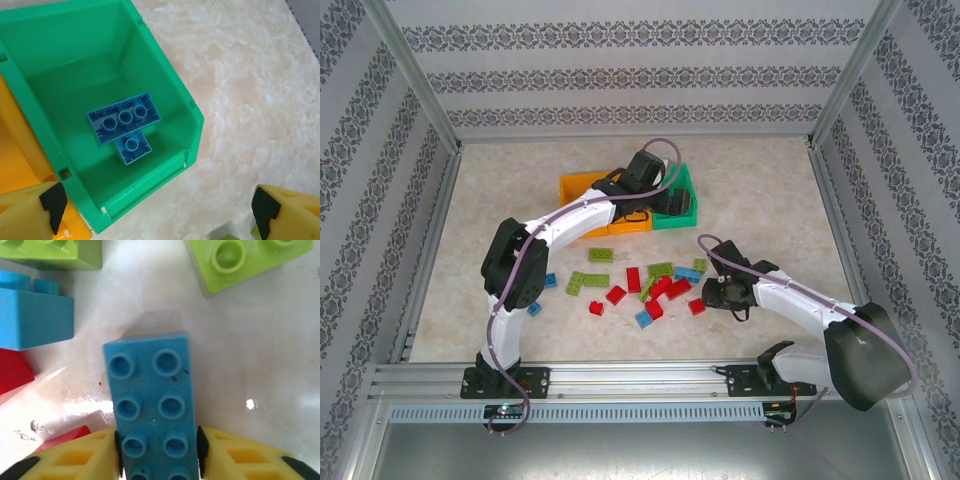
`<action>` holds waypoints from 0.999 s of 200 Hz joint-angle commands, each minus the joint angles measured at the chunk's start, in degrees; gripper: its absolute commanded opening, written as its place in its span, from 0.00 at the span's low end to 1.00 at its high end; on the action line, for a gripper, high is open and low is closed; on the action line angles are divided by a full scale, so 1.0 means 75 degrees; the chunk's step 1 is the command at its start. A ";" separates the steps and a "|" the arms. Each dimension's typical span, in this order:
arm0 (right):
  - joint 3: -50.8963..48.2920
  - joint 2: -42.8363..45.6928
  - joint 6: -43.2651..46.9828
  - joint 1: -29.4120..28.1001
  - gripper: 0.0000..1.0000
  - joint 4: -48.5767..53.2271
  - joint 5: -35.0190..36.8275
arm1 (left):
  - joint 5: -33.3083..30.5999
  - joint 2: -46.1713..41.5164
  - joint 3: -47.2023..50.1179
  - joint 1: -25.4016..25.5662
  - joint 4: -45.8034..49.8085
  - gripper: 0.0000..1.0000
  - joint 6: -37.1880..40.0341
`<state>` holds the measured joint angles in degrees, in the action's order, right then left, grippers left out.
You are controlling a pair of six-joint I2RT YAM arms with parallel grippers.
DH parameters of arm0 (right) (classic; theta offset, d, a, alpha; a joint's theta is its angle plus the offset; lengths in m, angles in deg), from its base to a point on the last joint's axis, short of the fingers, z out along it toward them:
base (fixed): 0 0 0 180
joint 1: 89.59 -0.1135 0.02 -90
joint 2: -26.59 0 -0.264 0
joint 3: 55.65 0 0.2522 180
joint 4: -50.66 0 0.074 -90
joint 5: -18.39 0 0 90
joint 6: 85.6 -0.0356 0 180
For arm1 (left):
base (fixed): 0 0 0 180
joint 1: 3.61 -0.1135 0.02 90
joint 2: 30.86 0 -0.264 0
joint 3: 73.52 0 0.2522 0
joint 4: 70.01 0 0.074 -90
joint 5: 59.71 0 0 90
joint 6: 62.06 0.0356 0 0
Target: Sort the legos into containers by color
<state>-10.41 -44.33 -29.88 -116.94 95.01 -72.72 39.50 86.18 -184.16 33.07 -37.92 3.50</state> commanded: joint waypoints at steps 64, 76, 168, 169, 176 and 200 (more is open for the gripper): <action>0.0840 0.0398 0.0424 -0.0069 0.12 0.0273 0.0415 | -0.0487 -0.1018 0.1049 0.0019 -0.0391 1.00 0.0154; 0.1042 0.0613 0.0439 -0.0006 0.11 0.0244 0.0439 | -0.0595 -0.1282 0.1339 0.0019 -0.0474 1.00 0.0210; 0.5305 -0.2955 0.1069 0.0987 0.08 -0.0466 -0.1350 | -0.1460 -0.3231 0.4196 0.0019 -0.0957 0.99 0.0471; 0.5353 -0.3002 0.1056 0.0999 0.08 -0.0479 -0.1363 | -0.1479 -0.3266 0.4227 0.0025 -0.0944 1.00 0.0465; 0.5590 -0.3262 0.0964 0.1071 0.08 -0.0579 -0.1451 | -0.1686 -0.3460 0.4429 0.0019 -0.0835 1.00 0.0420; 0.6494 -0.4093 0.0839 0.1219 0.08 -0.0662 -0.1782 | -0.2240 -0.4041 0.4949 0.0007 -0.0205 1.00 0.0346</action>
<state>32.56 -70.51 -23.28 -108.94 90.82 -81.92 28.92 60.84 -149.56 33.05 -43.34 5.97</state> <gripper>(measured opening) 0.227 0.995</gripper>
